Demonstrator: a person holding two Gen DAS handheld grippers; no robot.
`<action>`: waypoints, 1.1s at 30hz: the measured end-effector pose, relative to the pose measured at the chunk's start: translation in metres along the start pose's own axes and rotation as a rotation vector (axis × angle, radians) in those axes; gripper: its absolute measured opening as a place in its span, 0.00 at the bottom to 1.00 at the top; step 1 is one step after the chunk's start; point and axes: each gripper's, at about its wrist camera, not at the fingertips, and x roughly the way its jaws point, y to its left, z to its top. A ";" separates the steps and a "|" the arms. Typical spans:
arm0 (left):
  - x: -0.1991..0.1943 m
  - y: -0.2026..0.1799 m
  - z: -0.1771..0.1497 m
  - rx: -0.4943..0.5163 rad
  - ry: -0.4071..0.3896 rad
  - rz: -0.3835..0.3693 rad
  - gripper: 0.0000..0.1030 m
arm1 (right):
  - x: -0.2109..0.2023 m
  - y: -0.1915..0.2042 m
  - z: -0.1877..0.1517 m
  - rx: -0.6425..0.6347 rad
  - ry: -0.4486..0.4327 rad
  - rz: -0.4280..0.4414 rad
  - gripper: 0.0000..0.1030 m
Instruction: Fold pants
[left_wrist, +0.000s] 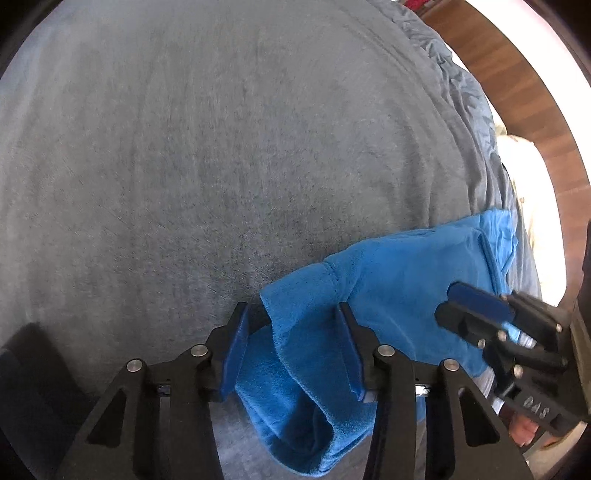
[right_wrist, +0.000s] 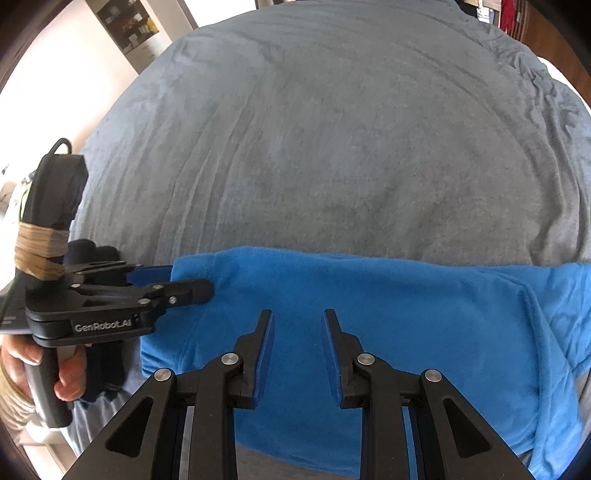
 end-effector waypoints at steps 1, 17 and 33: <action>0.003 0.001 0.000 -0.014 0.006 -0.011 0.44 | 0.001 0.001 -0.001 0.000 0.004 0.001 0.25; -0.038 -0.030 -0.014 0.057 -0.176 0.030 0.14 | -0.004 0.008 -0.014 0.014 0.019 0.029 0.25; -0.066 -0.005 -0.048 -0.172 -0.146 -0.059 0.10 | -0.014 0.028 0.004 0.007 -0.047 0.094 0.25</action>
